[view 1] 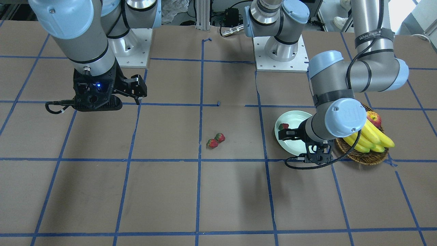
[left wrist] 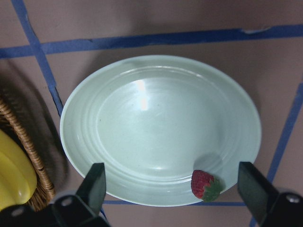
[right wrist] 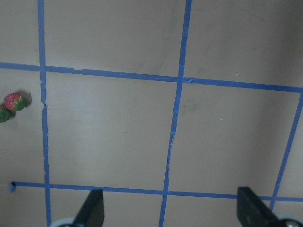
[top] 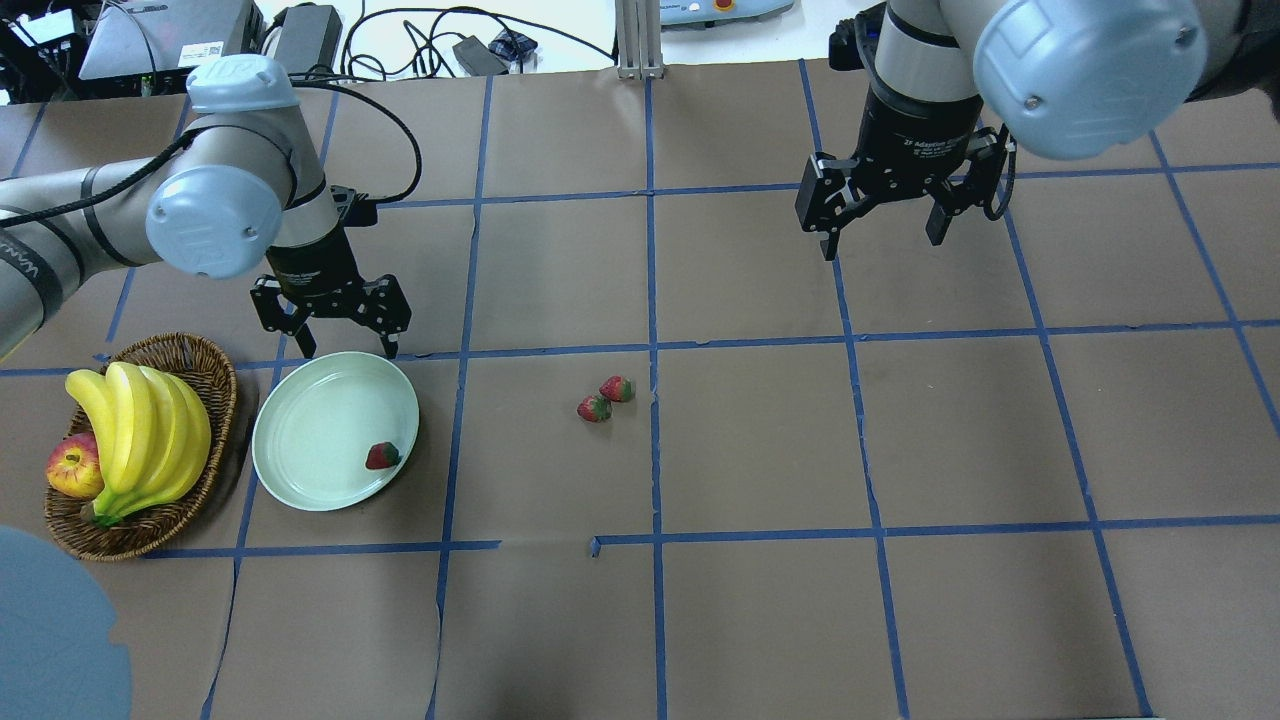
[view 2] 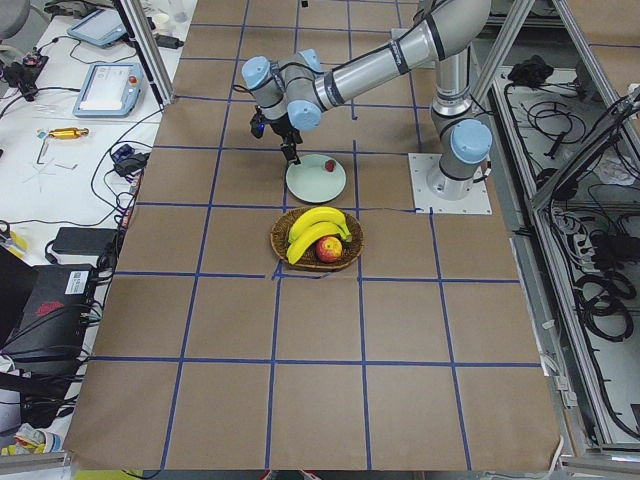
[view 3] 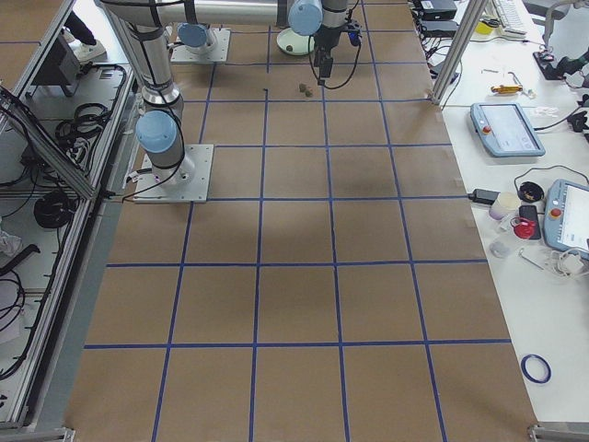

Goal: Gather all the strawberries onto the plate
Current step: 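Move the left gripper over the two remaining strawberries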

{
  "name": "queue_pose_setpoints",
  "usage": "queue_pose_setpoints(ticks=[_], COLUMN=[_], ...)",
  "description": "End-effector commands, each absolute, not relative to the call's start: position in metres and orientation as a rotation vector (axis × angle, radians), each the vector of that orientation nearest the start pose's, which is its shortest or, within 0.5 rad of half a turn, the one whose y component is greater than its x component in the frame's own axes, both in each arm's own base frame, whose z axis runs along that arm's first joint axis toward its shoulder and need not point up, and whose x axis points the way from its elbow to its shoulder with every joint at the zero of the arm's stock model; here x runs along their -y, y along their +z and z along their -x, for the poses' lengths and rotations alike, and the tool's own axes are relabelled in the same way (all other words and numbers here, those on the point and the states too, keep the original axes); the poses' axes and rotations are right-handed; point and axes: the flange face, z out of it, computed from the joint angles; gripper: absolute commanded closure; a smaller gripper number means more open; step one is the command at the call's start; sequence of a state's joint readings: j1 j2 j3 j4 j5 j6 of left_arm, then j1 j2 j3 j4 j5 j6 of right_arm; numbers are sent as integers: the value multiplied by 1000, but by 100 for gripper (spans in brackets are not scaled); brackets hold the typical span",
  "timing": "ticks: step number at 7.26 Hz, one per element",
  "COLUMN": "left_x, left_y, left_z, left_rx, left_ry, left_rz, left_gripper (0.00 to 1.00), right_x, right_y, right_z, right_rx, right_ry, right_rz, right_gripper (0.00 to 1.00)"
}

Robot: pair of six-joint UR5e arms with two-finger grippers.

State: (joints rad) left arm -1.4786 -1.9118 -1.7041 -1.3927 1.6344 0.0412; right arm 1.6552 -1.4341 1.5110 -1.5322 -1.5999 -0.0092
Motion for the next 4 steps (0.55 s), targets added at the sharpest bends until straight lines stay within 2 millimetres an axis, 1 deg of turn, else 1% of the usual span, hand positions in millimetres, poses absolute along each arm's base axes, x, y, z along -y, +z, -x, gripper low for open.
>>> queue_pose_setpoints(ticks=[1, 2, 3, 4], left_x=[560, 553, 541, 530], left_y=[258, 246, 237, 231], left_z=[148, 176, 197, 221], left_rx=[-3123, -3148, -3168, -3184], left_ry=[447, 496, 544, 574], left_rz=[280, 239, 199, 121], left_gripper=[0, 0, 0, 3], right_x=[524, 524, 523, 522], right_y=[442, 441, 435, 429], right_z=[-175, -175, -176, -176], right_rx=[-3166, -3166, -3166, -3165], right_ry=[183, 186, 198, 205], right_rz=[151, 151, 154, 154], right_gripper=[0, 0, 0, 0])
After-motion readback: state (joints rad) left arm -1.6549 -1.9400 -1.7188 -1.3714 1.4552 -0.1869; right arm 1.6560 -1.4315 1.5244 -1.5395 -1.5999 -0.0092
